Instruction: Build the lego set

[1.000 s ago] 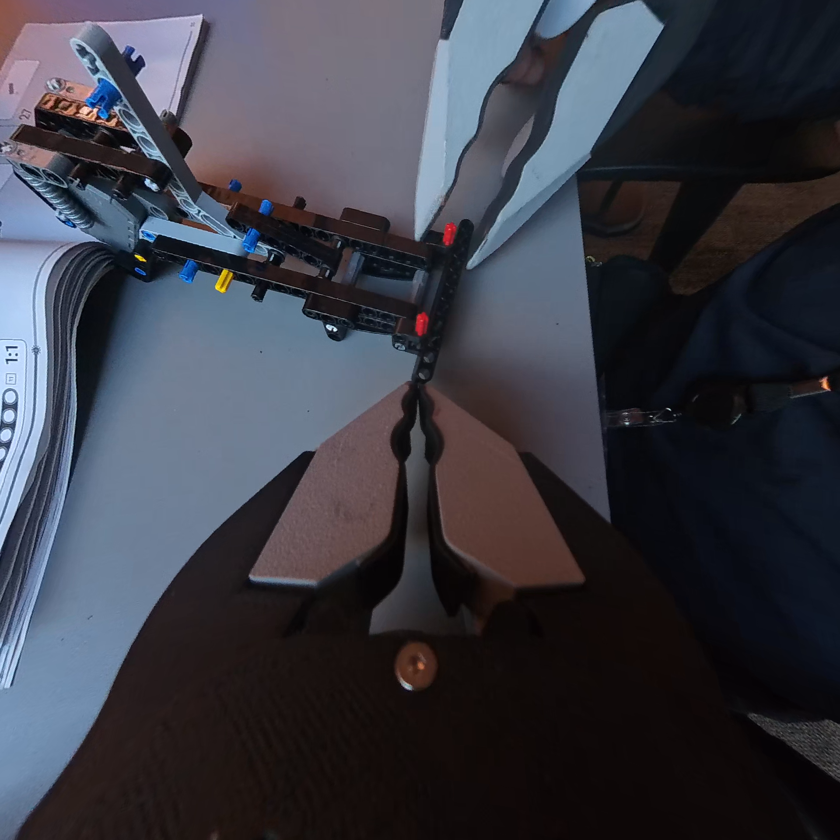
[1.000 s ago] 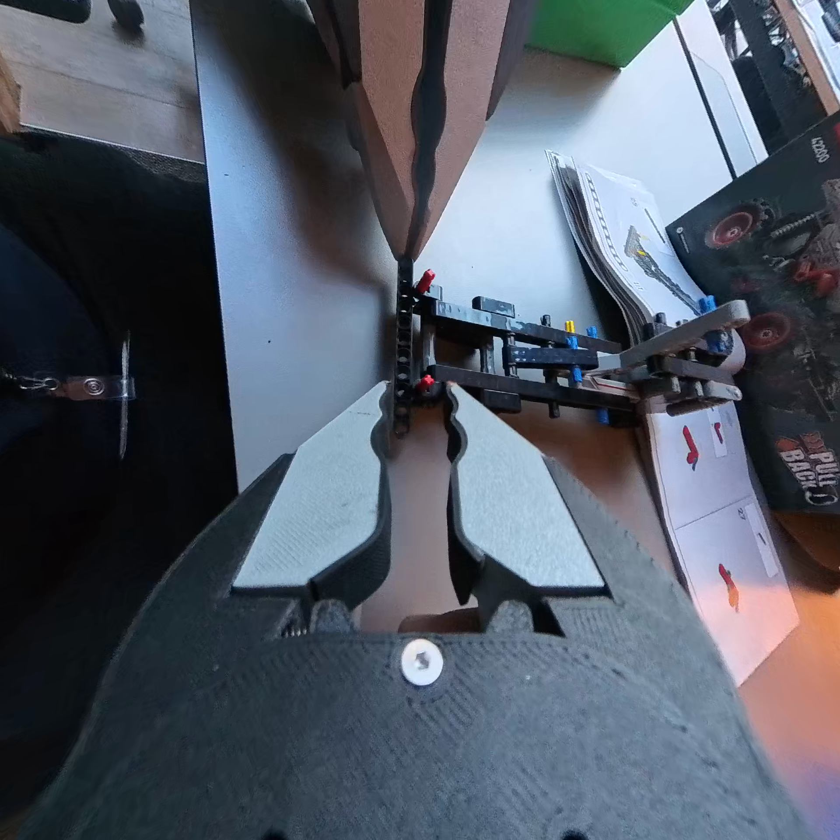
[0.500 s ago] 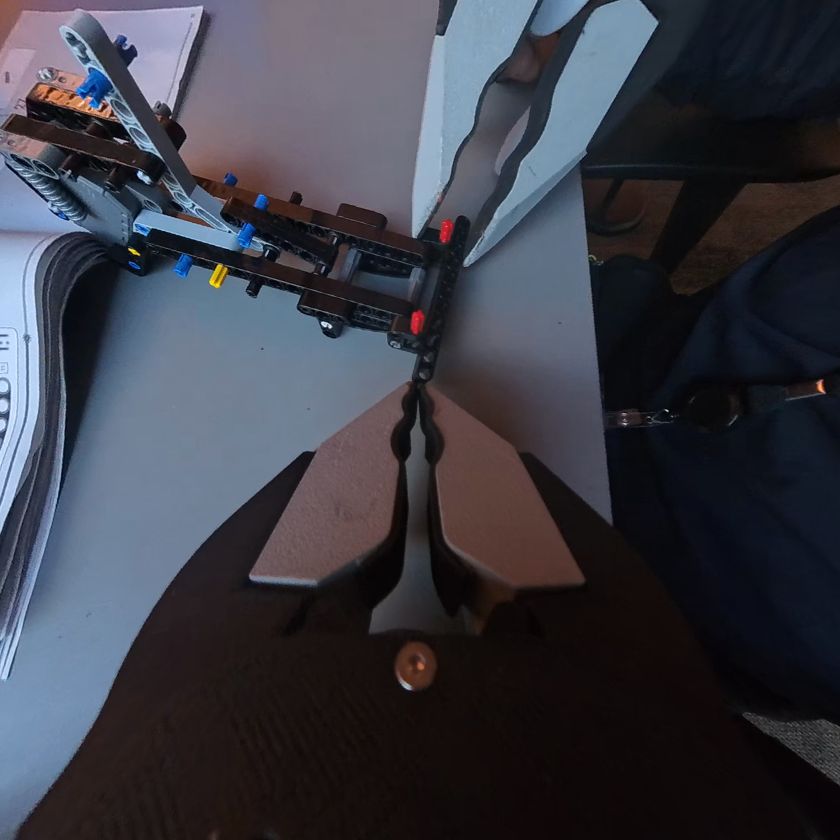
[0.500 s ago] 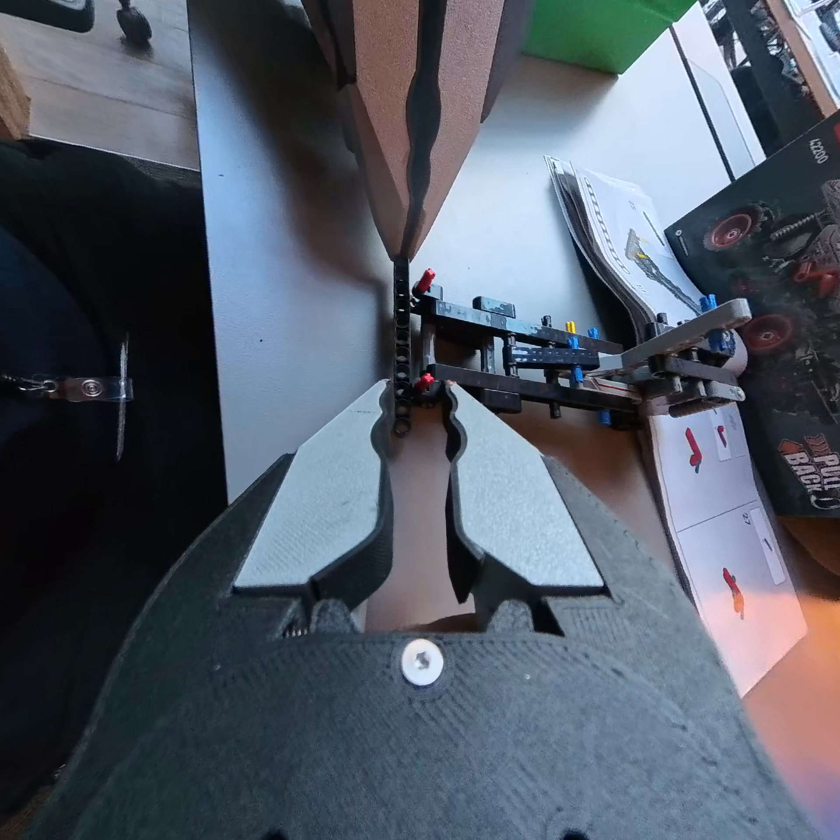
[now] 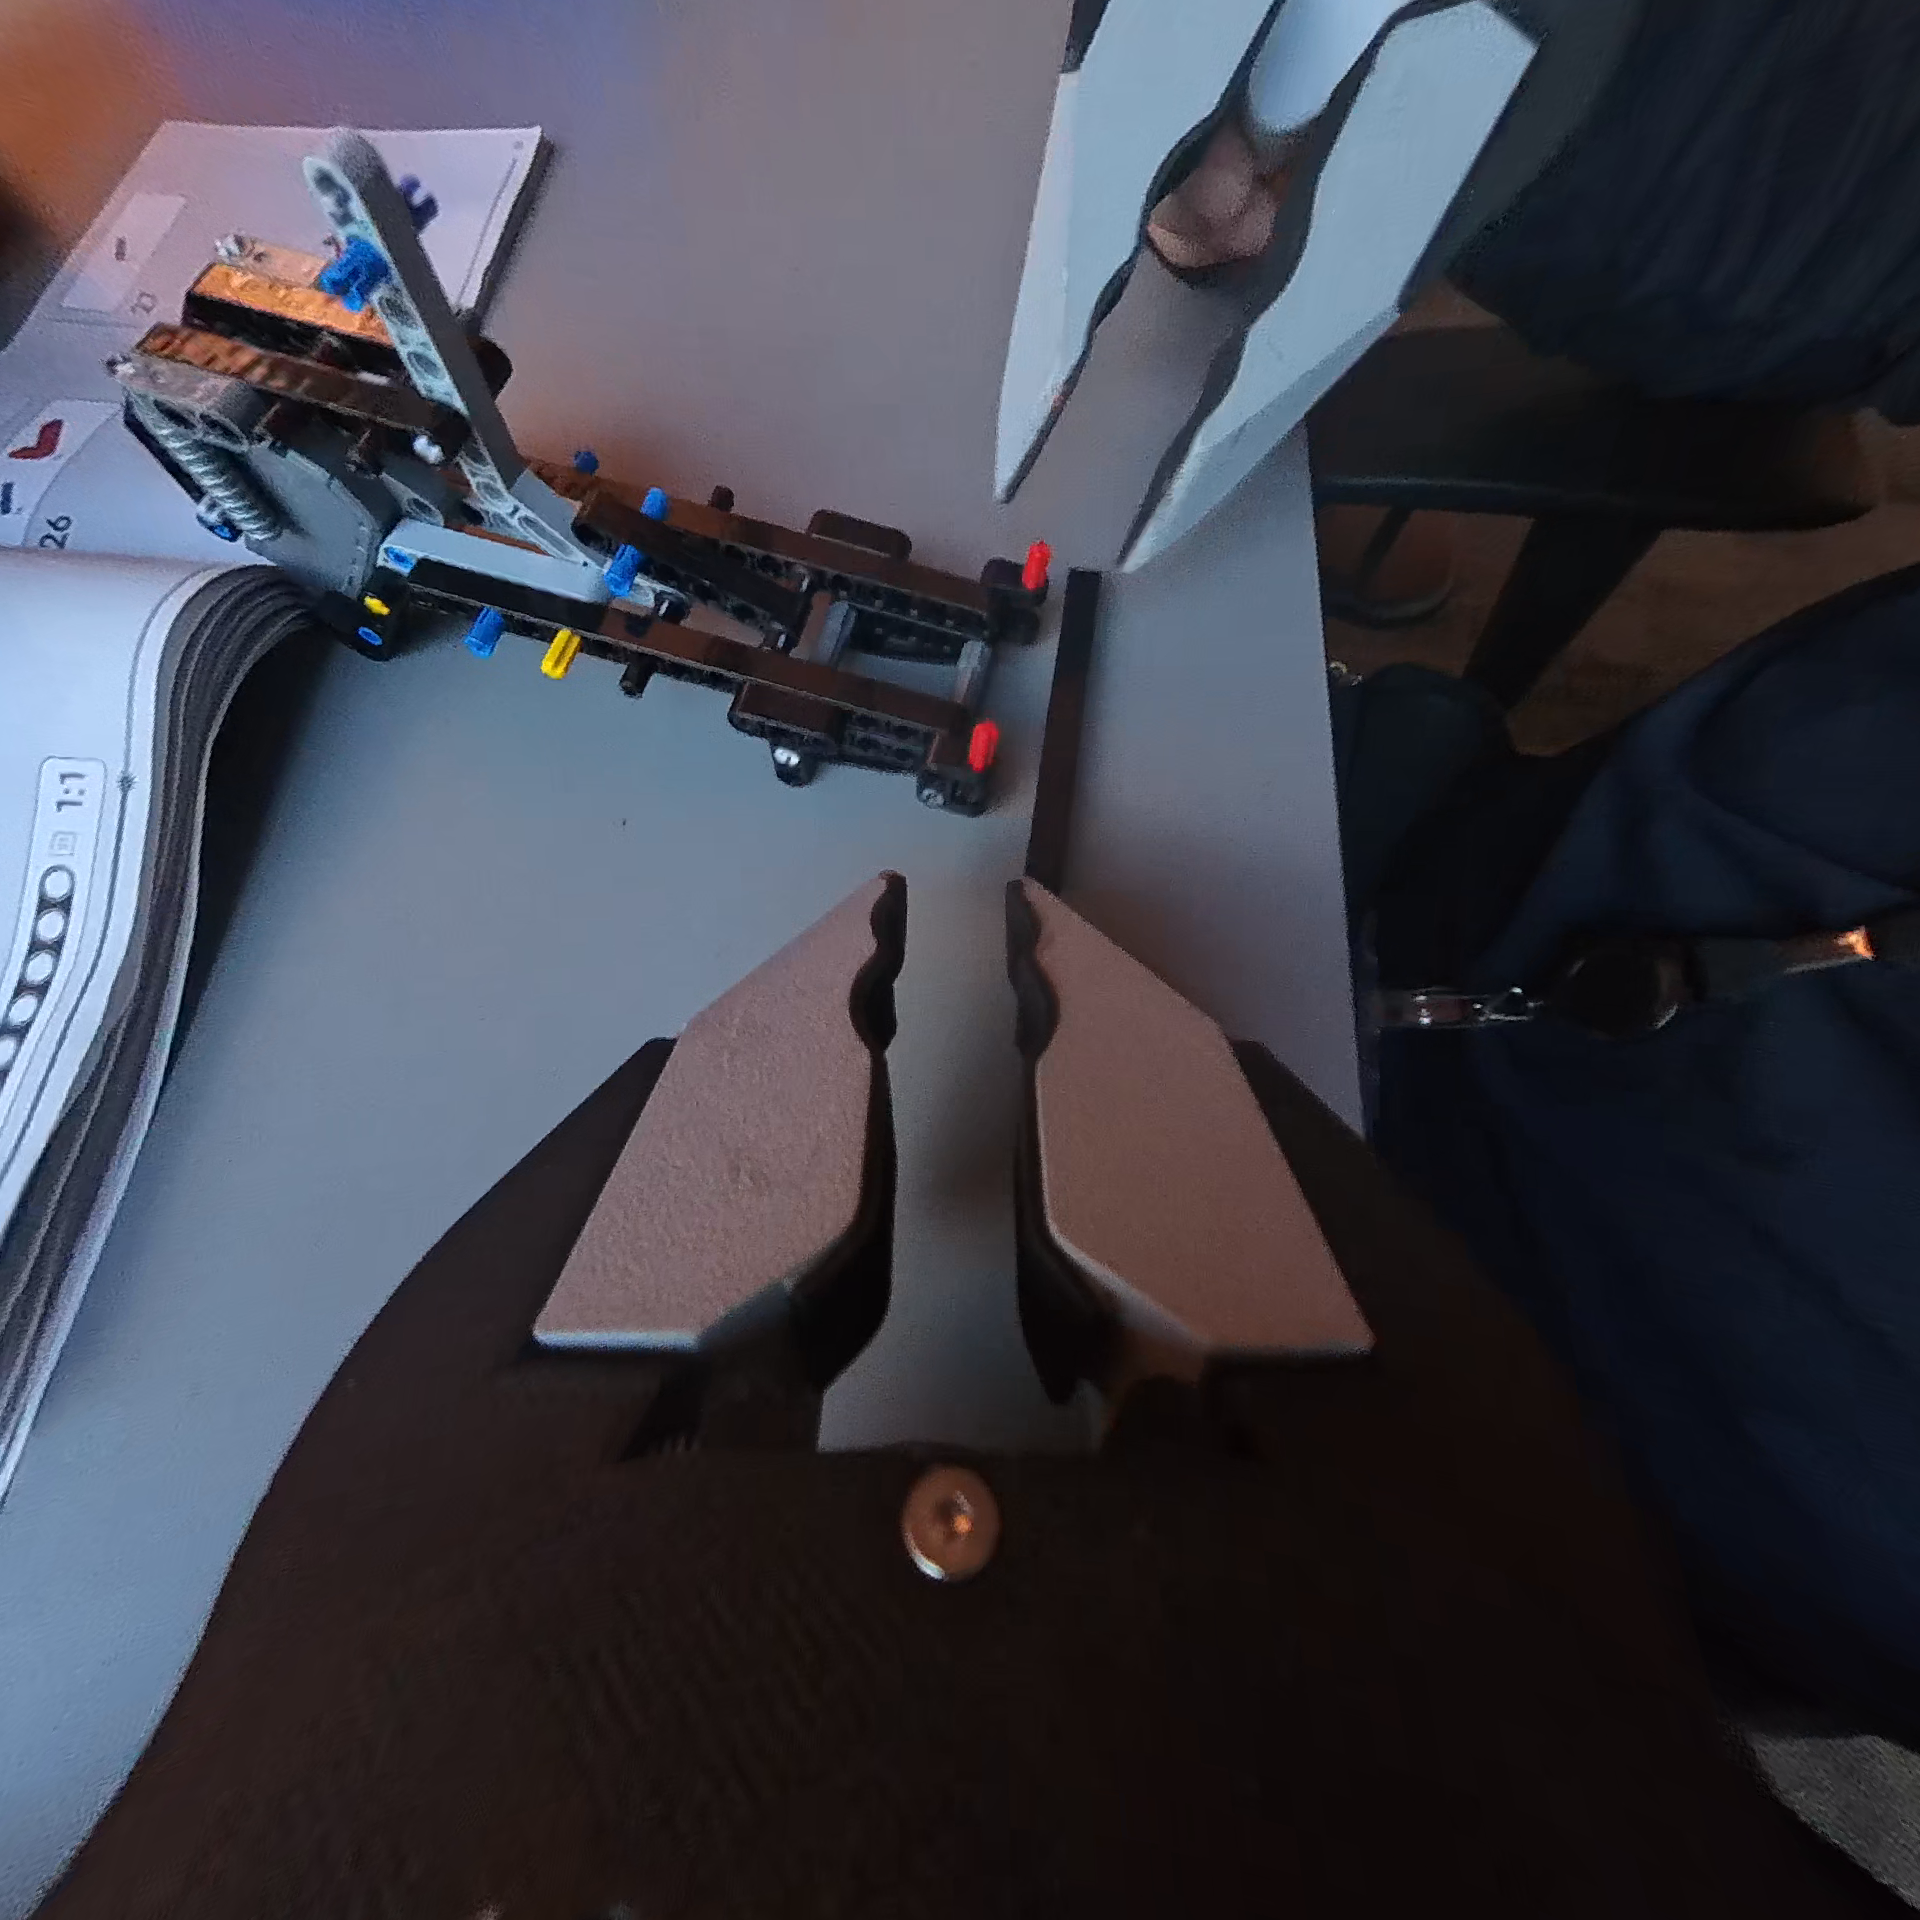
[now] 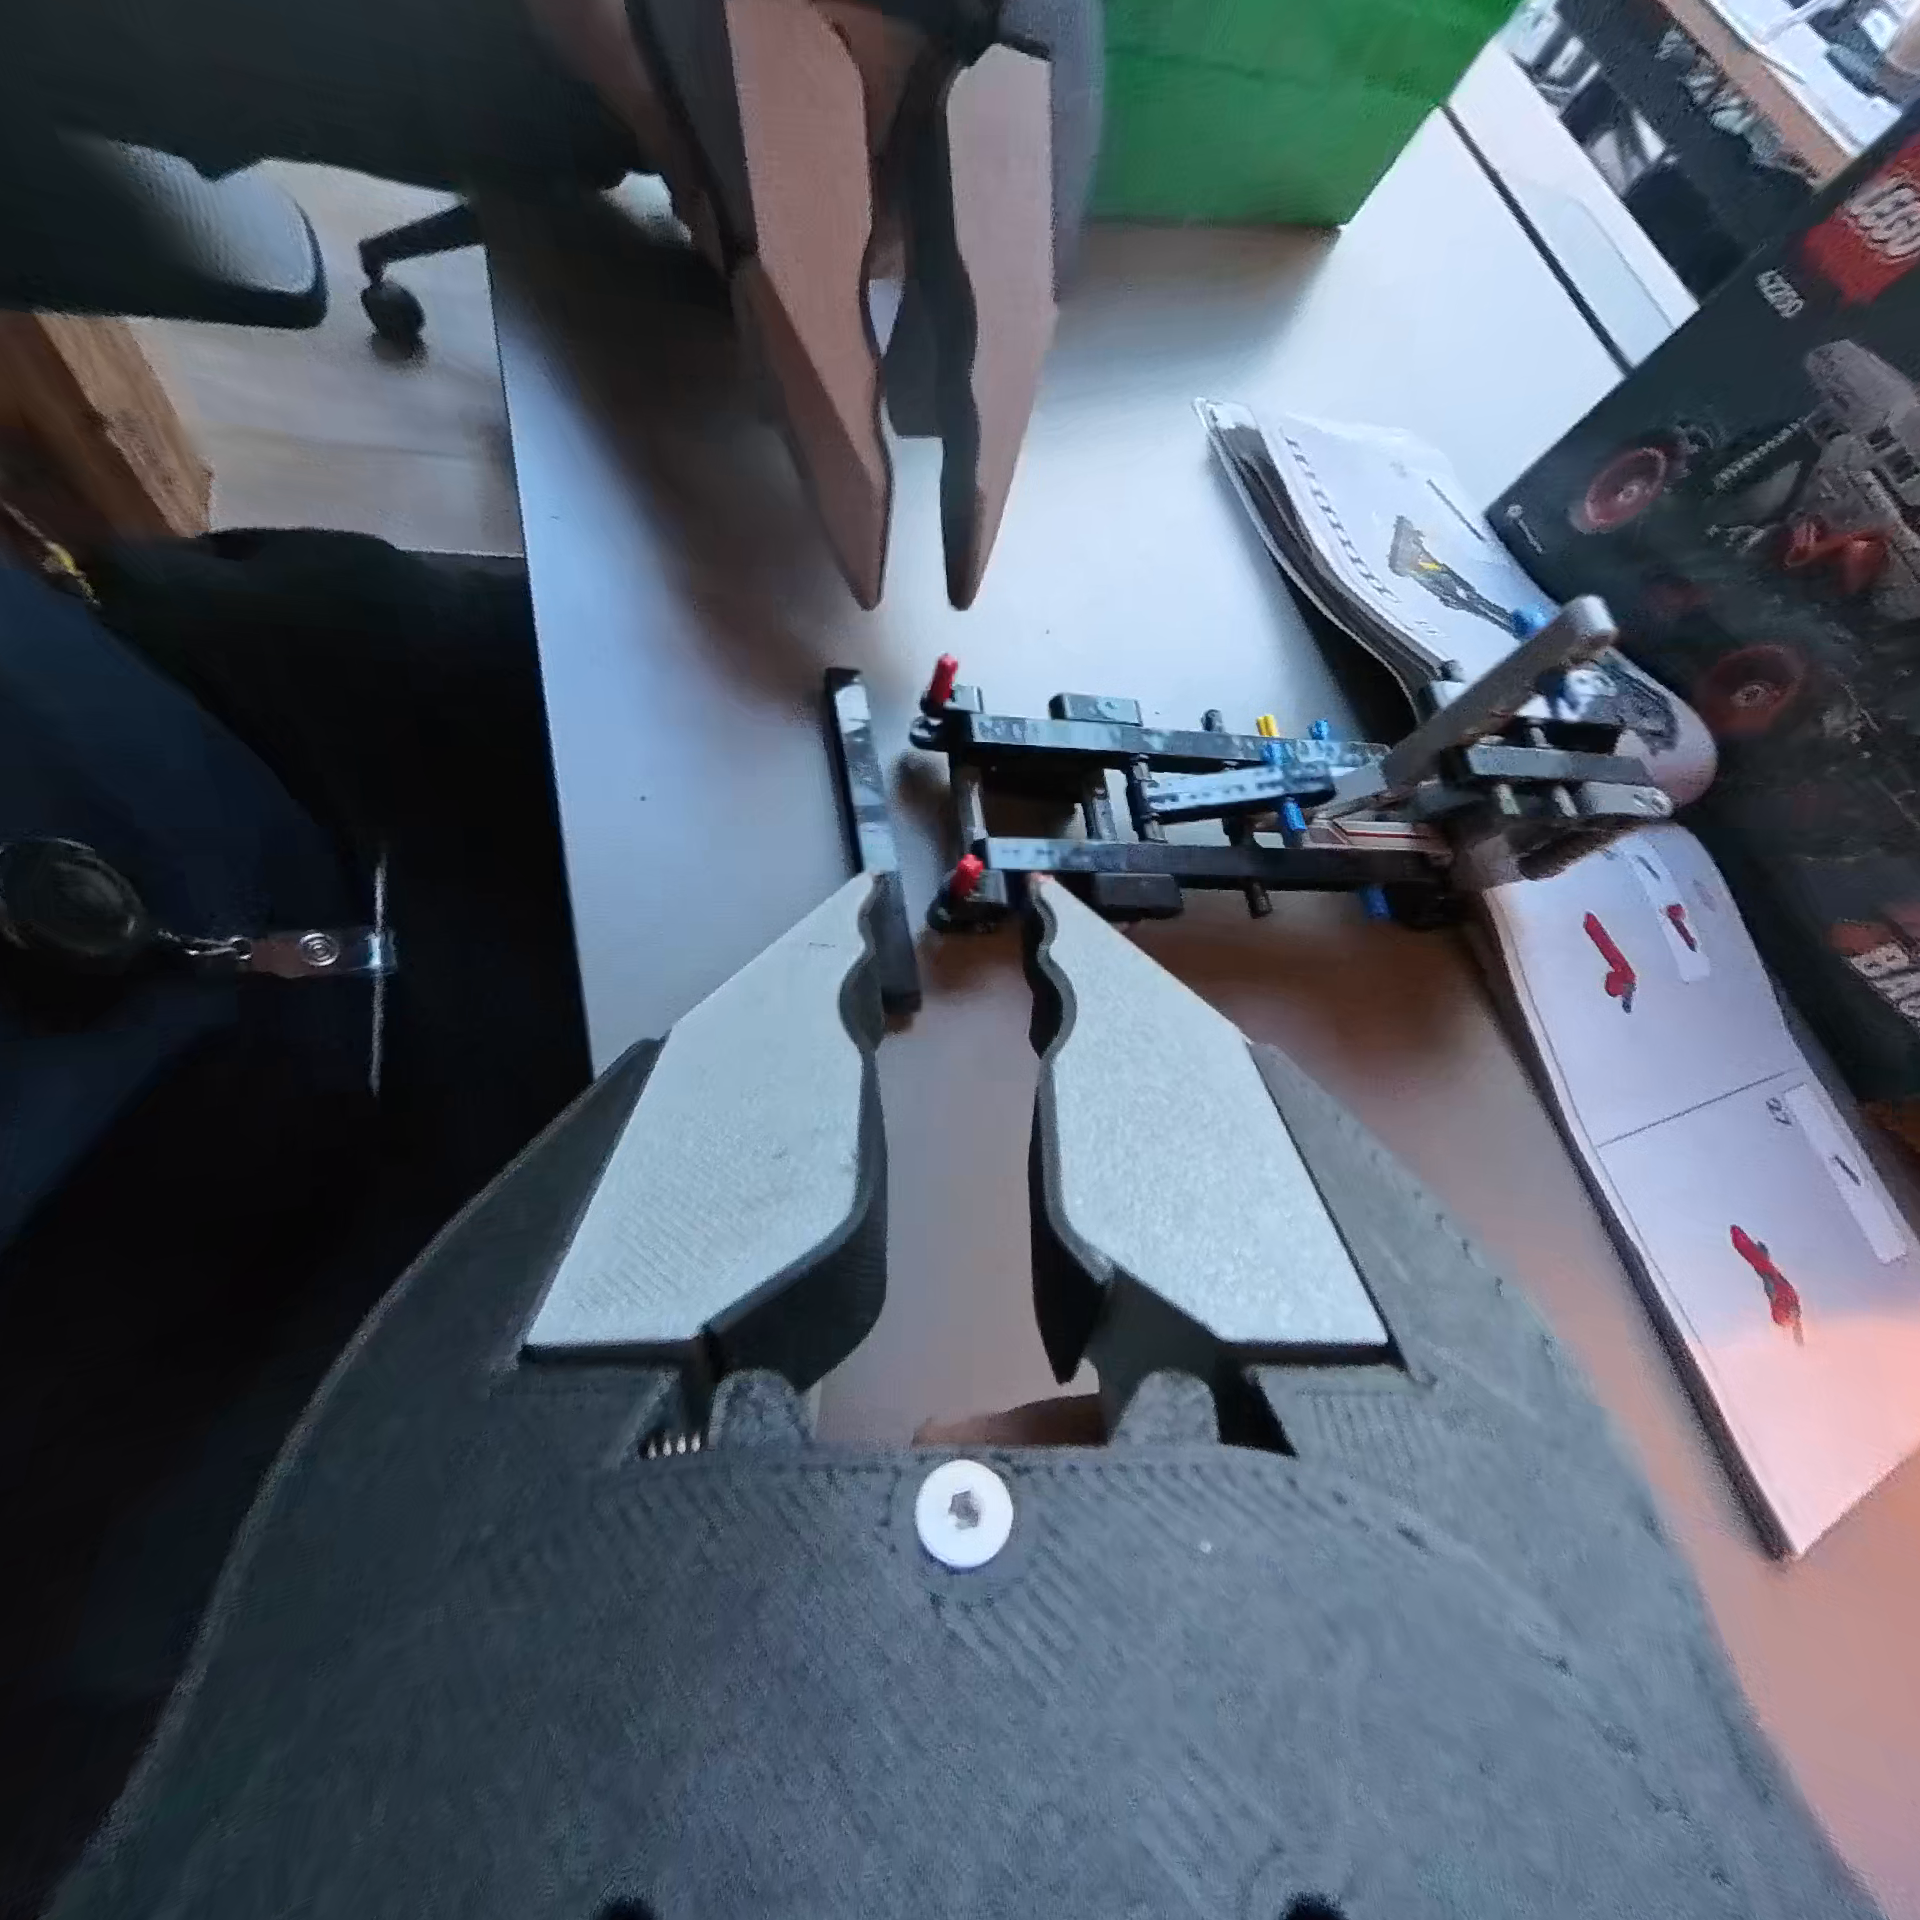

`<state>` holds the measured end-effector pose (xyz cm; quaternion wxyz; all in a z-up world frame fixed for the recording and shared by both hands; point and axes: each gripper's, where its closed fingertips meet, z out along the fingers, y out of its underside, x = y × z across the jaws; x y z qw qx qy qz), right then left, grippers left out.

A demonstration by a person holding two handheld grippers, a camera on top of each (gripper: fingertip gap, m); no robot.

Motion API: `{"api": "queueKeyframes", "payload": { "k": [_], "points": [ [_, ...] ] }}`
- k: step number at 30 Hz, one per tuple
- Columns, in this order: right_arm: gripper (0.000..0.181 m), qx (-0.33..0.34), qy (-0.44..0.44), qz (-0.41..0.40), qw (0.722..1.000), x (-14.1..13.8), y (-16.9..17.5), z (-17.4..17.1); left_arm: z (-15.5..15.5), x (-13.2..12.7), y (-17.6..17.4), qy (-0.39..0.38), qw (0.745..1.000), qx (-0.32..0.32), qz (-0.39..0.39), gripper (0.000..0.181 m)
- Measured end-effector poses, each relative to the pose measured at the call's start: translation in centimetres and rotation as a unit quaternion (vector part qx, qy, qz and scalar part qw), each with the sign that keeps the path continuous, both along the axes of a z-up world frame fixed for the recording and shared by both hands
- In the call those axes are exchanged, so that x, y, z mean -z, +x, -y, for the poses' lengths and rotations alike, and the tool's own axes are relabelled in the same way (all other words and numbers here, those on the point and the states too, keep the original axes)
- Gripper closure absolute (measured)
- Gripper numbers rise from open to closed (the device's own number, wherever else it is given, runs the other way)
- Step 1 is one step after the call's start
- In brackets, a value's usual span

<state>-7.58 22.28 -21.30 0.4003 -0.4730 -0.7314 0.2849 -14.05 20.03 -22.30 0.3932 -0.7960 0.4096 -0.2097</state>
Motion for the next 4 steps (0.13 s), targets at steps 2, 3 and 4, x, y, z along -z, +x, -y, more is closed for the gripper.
{"api": "queueKeyframes", "payload": {
  "k": [2, 3, 4],
  "points": [
    [0.159, 0.007, 0.009, -0.001, 1.0, 0.1, 0.0, -0.6, -0.1, -0.1, 0.9, 0.001, 1.0, 0.005, 0.002, 0.166],
    [0.159, 0.007, 0.017, 0.002, 1.0, 0.3, 0.0, -0.7, -0.2, -0.1, 1.2, 0.006, 1.0, 0.004, -0.003, 0.165],
    [0.159, 0.009, 0.028, 0.008, 1.0, 0.6, 0.0, -0.9, -0.5, 0.0, 1.4, 0.013, 1.0, 0.0, -0.011, 0.163]
  ]
}}
